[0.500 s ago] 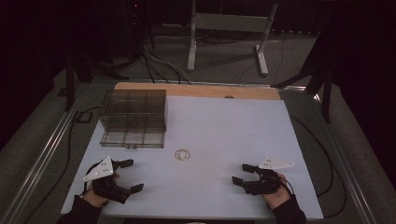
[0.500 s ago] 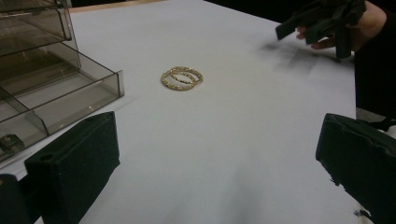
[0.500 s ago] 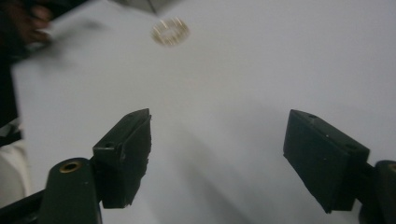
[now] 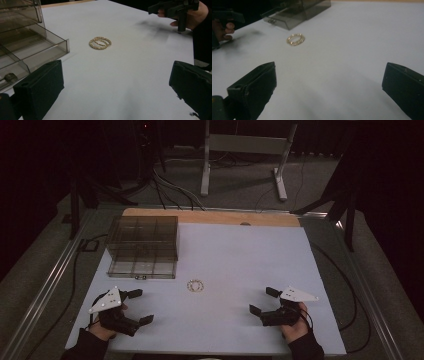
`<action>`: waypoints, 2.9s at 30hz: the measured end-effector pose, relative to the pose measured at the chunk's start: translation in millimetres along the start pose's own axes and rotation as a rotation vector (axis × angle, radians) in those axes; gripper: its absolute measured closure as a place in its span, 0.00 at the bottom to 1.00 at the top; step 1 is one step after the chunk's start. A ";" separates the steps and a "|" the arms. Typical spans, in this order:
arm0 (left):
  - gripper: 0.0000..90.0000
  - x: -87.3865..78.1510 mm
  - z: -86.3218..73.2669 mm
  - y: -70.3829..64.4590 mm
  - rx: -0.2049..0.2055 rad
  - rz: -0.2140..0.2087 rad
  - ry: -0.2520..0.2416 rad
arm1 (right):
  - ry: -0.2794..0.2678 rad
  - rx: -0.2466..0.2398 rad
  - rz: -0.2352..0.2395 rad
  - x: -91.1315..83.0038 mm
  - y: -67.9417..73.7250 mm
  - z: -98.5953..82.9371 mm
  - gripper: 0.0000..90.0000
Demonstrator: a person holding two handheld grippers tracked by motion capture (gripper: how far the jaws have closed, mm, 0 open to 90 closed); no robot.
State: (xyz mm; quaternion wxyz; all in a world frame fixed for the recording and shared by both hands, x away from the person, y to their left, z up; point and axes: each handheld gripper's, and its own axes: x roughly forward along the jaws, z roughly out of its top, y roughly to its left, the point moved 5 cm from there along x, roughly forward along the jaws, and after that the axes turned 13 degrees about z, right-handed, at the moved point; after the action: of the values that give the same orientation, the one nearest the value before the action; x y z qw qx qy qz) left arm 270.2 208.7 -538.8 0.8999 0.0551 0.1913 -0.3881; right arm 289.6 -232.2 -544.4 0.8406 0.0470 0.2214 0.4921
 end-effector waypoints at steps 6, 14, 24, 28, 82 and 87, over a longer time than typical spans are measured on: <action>0.01 -0.4 7.3 2.9 -0.018 -0.007 0.011 | 0.018 -0.001 0.012 -1.6 2.9 3.7 0.00; 0.01 2.7 31.6 5.6 0.002 0.000 0.021 | 0.004 -0.022 0.000 -3.3 5.2 6.3 0.00; 0.01 11.4 64.2 5.6 0.025 -0.034 0.023 | 0.007 -0.012 -0.015 -3.5 4.6 5.7 0.00; 0.01 18.2 74.2 4.6 0.024 -0.051 0.017 | 0.011 -0.013 -0.012 -3.0 4.8 5.2 0.00; 0.54 142.6 54.5 -25.2 -0.043 0.146 0.265 | 0.045 0.006 0.015 2.7 6.5 -0.2 0.00; 0.66 148.7 47.5 -22.4 -0.069 0.170 0.310 | 0.048 0.004 0.017 3.4 6.9 -0.6 0.00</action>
State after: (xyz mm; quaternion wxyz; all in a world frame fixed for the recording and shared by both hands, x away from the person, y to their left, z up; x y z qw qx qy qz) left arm 361.4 80.7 -551.4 0.8905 0.0994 0.3357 -0.2904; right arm 285.2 -225.9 -544.1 0.8308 0.0388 0.2422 0.4996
